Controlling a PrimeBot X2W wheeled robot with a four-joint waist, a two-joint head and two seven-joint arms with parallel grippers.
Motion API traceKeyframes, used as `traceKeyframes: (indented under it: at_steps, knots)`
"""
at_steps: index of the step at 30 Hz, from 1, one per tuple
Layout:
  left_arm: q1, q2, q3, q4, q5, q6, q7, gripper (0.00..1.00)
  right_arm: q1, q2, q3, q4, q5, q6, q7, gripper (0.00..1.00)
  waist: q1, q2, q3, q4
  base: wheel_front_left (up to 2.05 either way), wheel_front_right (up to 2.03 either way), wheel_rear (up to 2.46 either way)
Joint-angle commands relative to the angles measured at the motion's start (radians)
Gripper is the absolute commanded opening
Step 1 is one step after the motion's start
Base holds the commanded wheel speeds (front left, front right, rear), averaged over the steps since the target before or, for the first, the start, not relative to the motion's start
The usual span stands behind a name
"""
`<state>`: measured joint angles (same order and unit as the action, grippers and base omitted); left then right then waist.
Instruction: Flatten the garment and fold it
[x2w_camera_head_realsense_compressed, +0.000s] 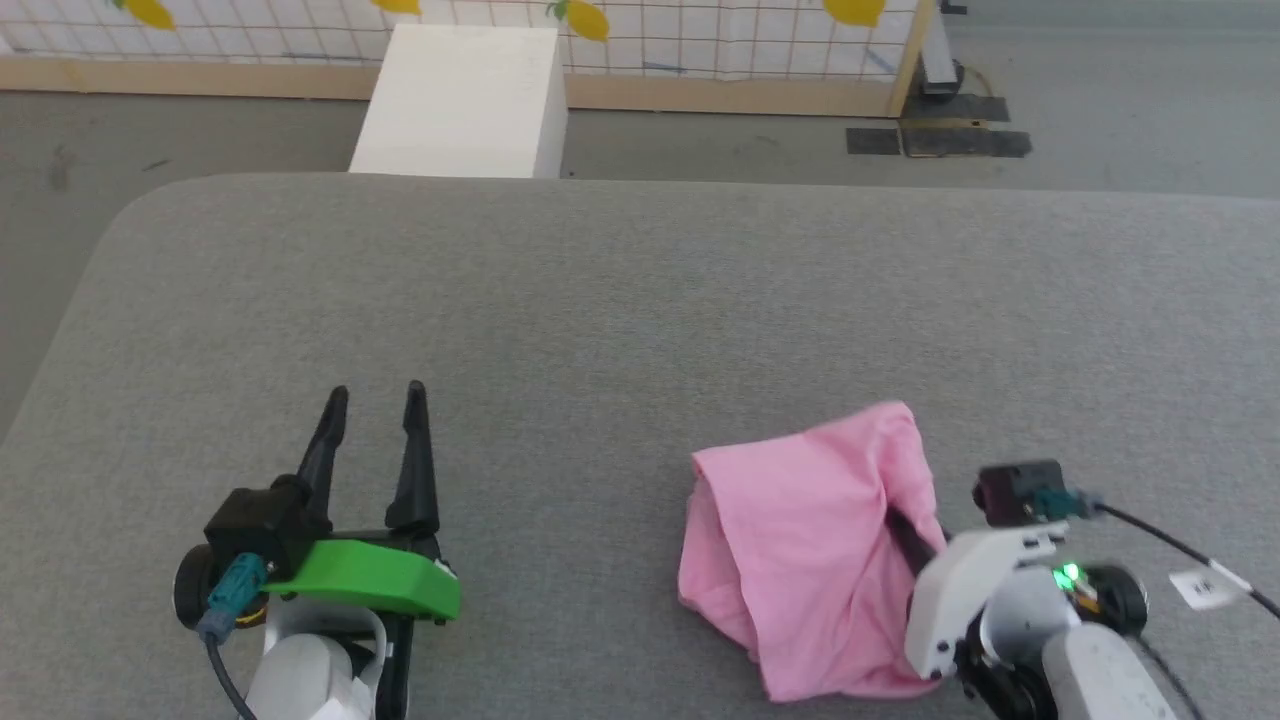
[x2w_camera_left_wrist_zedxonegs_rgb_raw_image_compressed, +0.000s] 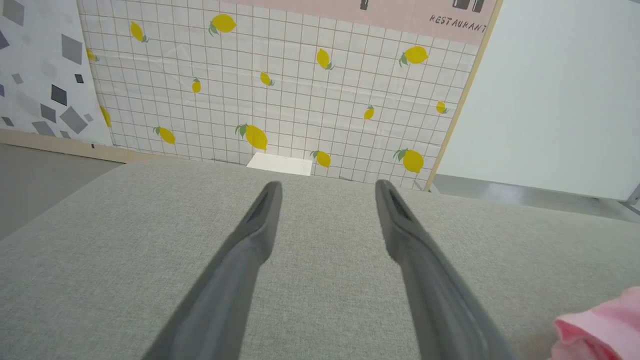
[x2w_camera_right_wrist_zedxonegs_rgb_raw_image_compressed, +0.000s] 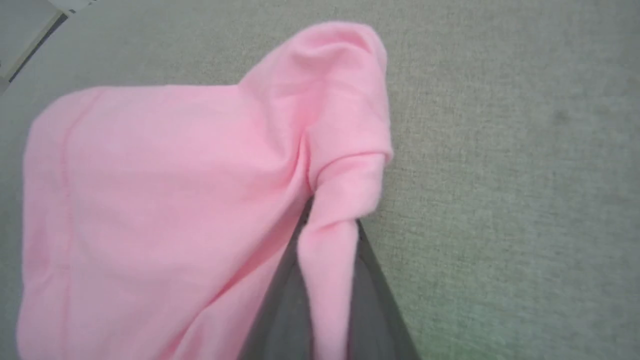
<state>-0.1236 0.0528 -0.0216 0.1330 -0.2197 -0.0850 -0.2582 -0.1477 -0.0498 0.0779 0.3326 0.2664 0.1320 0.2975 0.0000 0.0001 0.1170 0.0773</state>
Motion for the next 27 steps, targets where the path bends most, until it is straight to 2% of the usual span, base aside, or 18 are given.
traceKeyframes:
  at_steps: [1,5,8,13,14,15,16,22,27]
  knots:
    - [0.002,-0.003,0.007,-0.01,0.002,0.007,-0.004,1.0,-0.034,0.0,0.006,-0.026,-0.058,-0.001,0.011,0.0,0.0,-0.0001,0.004,-0.033,0.0,0.0,0.0]
    - [0.011,-0.003,0.024,-0.032,0.008,0.009,-0.004,1.0,-0.08,-0.011,0.034,-0.085,-0.213,-0.001,0.072,0.0,0.0,-0.0001,0.02,-0.106,0.0,0.0,0.0]
    - [0.007,-0.003,0.034,-0.046,0.014,0.008,-0.004,1.0,-0.123,-0.063,0.058,-0.107,-0.27,-0.001,0.105,0.0,0.0,-0.0001,0.042,-0.173,0.0,0.0,0.0]
    - [-0.017,-0.002,0.04,-0.063,0.026,0.008,-0.004,1.0,-0.198,-0.168,0.078,-0.091,-0.297,-0.001,0.118,0.0,0.0,-0.0001,0.094,-0.285,0.0,0.0,0.0]
    - [-0.026,-0.002,0.04,-0.063,0.033,0.005,-0.004,1.0,-0.216,-0.191,0.075,-0.083,-0.301,-0.001,0.112,0.0,0.0,-0.0001,0.106,-0.304,0.0,0.0,0.0]
    - [-0.044,0.004,0.046,-0.079,0.05,0.001,-0.004,1.0,-0.27,-0.239,0.07,-0.061,-0.311,-0.001,0.092,0.0,0.0,-0.0001,0.156,-0.367,0.0,0.0,0.0]
    - [-0.053,0.009,0.047,-0.084,0.056,-0.001,-0.004,1.0,-0.29,-0.254,0.062,-0.048,-0.315,-0.001,0.082,0.0,0.0,-0.0001,0.174,-0.386,0.0,0.0,0.0]
    - [-0.113,0.058,0.056,-0.096,0.08,-0.012,-0.004,1.0,-0.394,-0.294,-0.011,0.048,-0.343,-0.001,0.003,0.0,0.0,-0.0001,0.28,-0.466,0.0,0.0,0.0]
    - [-0.158,0.101,0.051,-0.11,0.097,-0.018,0.001,1.0,-0.474,-0.306,-0.104,0.161,-0.371,-0.001,-0.083,0.0,0.0,-0.0001,0.357,-0.495,0.0,0.0,0.0]
